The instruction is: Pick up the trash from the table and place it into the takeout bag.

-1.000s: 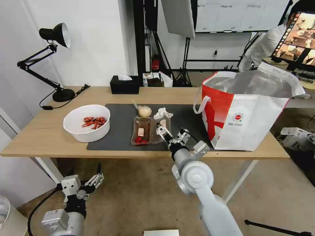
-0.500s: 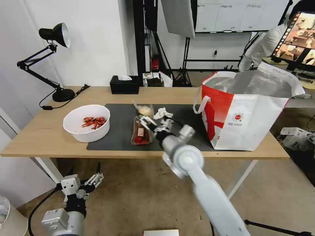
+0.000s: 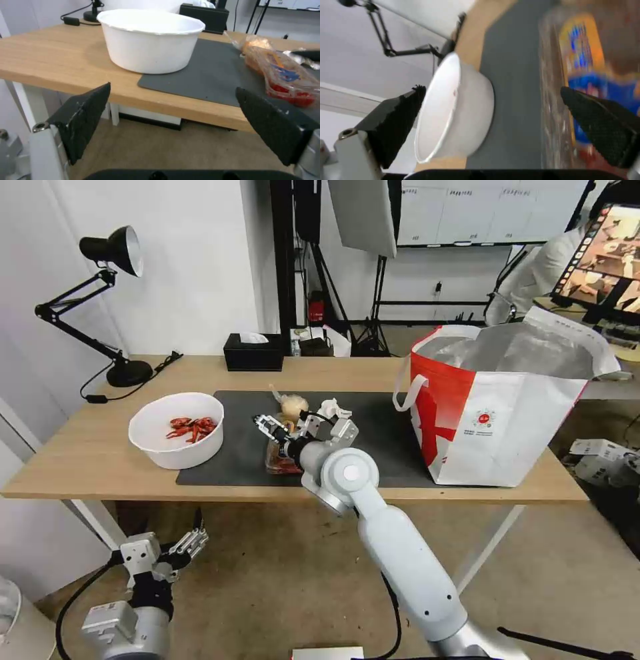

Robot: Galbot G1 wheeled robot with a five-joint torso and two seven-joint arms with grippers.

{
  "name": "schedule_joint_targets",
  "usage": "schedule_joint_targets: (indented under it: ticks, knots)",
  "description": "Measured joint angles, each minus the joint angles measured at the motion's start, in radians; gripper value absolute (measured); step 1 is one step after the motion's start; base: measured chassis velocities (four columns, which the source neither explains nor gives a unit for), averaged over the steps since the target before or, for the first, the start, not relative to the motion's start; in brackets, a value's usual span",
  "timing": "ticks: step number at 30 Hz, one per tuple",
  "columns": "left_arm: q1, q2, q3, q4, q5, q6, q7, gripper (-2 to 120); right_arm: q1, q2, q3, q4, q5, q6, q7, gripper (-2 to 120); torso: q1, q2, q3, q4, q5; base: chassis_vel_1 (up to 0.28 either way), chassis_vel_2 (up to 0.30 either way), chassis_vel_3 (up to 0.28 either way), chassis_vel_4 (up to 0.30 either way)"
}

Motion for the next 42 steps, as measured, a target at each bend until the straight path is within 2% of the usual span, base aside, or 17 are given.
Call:
schedule_joint_targets:
  ticks: [1,3,4,6,7,8,14,19,22,23,28,31,32,35,36,39,42]
  knots:
    - [-0.003,0.003,-0.001,0.003,-0.005,0.0,0.0,100,0.013,-0.02,-0.008,-0.005,-0.055,-0.001,-0.055,100,0.0,0.0,0.0,-0.0001,0.0001,0.0,0.0,0.0,0.0]
    - [-0.011,0.011,-0.002,0.006,-0.021,0.0,0.0,100,0.059,-0.086,-0.058,-0.058,-0.314,-0.002,-0.224,99,0.0,0.0,0.0,0.0001,0.0,0.0,0.0,0.0,0.0]
    - [-0.011,0.011,-0.002,0.006,-0.021,0.0,0.0,100,0.059,-0.086,-0.058,-0.058,-0.314,-0.002,-0.224,99,0.0,0.0,0.0,0.0001,0.0,0.0,0.0,0.0,0.0]
    - [-0.024,0.022,-0.003,0.008,-0.043,0.001,0.0,100,0.112,-0.152,-0.107,-0.124,-0.555,-0.002,-0.403,91,0.0,0.0,0.0,0.0,0.0003,0.0,0.0,0.0,0.0]
    - [-0.031,0.027,-0.003,0.01,-0.055,0.004,0.0,100,0.14,-0.179,-0.124,-0.144,-0.605,-0.005,-0.454,88,0.0,0.0,0.0,-0.0002,0.0003,0.0,0.0,0.0,0.0]
    - [-0.031,0.027,-0.003,0.01,-0.055,0.004,0.0,100,0.14,-0.179,-0.124,-0.144,-0.605,-0.005,-0.454,88,0.0,0.0,0.0,-0.0002,0.0003,0.0,0.0,0.0,0.0]
    - [-0.067,0.026,-0.009,0.015,-0.126,0.041,0.0,100,0.26,-0.233,-0.182,-0.257,-0.664,0.004,-0.64,65,0.0,0.0,0.0,-0.0002,-0.0001,0.0,0.0,0.0,0.0]
    - [-0.092,0.011,-0.016,0.015,-0.244,0.1,-0.012,100,0.393,-0.203,-0.268,-0.465,-0.712,0.055,-0.852,44,0.0,0.0,0.0,0.0,-0.0001,0.0,0.0,0.0,0.0]
    - [-0.107,0.016,-0.016,0.012,-0.285,0.121,-0.013,100,0.436,-0.18,-0.29,-0.53,-0.755,0.079,-0.922,36,0.0,0.0,0.0,0.0002,-0.0001,0.0,0.0,0.0,0.0]
    - [-0.123,0.026,-0.017,0.012,-0.329,0.136,-0.014,100,0.465,-0.164,-0.305,-0.571,-0.784,0.092,-0.978,27,0.0,0.0,0.0,0.0003,-0.0001,0.0,0.0,0.0,0.0]
    - [-0.153,0.057,-0.016,0.027,-0.431,0.161,-0.017,100,0.487,-0.146,-0.319,-0.626,-0.853,0.105,-1.042,14,0.0,0.0,0.0,0.0,-0.0002,0.0,0.0,0.0,0.0]
    - [-0.19,0.098,-0.013,0.037,-0.61,0.191,-0.034,100,0.483,-0.144,-0.32,-0.639,-0.888,0.106,-1.058,0,0.0,0.0,0.0,0.0001,-0.0002,0.0,0.0,0.0,0.0]
    - [-0.19,0.098,-0.013,0.037,-0.61,0.191,-0.034,100,0.483,-0.144,-0.32,-0.639,-0.888,0.106,-1.058,0,0.0,0.0,0.0,0.0001,-0.0002,0.0,0.0,0.0,0.0]
    - [-0.24,0.144,-0.001,0.052,-0.832,0.223,-0.06,100,0.464,-0.163,-0.317,-0.63,-0.897,0.105,-1.06,0,0.0,0.0,0.0,-0.0001,0.0,0.0,0.0,0.0,0.0]
    - [-0.24,0.144,-0.001,0.052,-0.832,0.223,-0.06,100,0.464,-0.163,-0.317,-0.63,-0.897,0.105,-1.06,0,0.0,0.0,0.0,-0.0001,0.0,0.0,0.0,0.0,0.0]
    - [-0.298,0.178,0.013,0.079,-0.98,0.247,-0.095,100,0.444,-0.18,-0.307,-0.608,-0.89,0.099,-1.055,0,0.0,0.0,0.0,-0.0001,0.0,0.0,0.0,0.0,0.0]
    - [-0.338,0.194,0.021,0.103,-1.036,0.258,-0.121,100,0.435,-0.192,-0.306,-0.595,-0.887,0.095,-1.05,0,0.0,0.0,0.0,0.0,0.0,0.0,0.0,0.0,0.0]
